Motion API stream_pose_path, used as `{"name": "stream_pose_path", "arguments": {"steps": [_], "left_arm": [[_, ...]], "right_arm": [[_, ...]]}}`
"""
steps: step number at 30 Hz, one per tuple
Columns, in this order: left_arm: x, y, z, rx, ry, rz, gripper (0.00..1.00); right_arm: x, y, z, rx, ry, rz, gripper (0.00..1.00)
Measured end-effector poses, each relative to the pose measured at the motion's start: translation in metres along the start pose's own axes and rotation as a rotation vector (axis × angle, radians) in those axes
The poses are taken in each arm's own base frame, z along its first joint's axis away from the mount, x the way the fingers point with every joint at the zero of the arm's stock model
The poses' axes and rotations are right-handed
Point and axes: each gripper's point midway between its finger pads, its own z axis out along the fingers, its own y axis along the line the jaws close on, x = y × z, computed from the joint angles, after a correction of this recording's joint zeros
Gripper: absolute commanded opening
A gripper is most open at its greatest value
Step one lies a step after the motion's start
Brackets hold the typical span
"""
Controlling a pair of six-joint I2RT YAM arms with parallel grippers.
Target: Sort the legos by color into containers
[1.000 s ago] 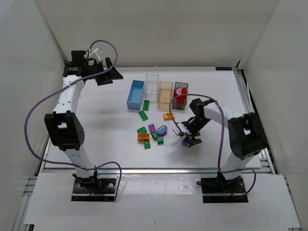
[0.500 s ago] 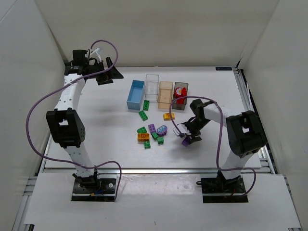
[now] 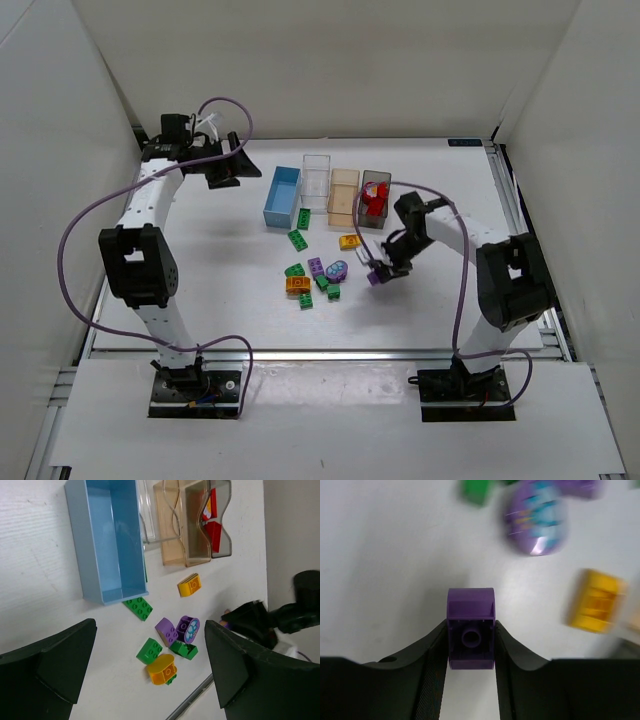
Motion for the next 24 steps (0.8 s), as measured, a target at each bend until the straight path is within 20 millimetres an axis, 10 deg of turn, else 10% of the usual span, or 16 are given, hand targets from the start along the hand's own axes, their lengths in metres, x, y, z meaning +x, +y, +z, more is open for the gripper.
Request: {"name": "stream_pose_path", "arguments": {"steps": [11, 17, 24], "left_arm": [[0.014, 0.007, -0.007, -0.123, -0.007, 0.047, 0.99], [0.007, 0.008, -0.016, -0.16, -0.037, 0.086, 0.99], [0.01, 0.013, -0.018, -0.184, -0.025, 0.122, 0.99]], "right_arm": [[-0.088, -0.178, -0.089, 0.408, -0.165, 0.195, 0.13], [-0.063, -0.256, -0.073, 0.475, -0.189, 0.389, 0.13], [-0.018, -0.269, -0.033, 0.452, -0.143, 0.604, 0.13]]}}
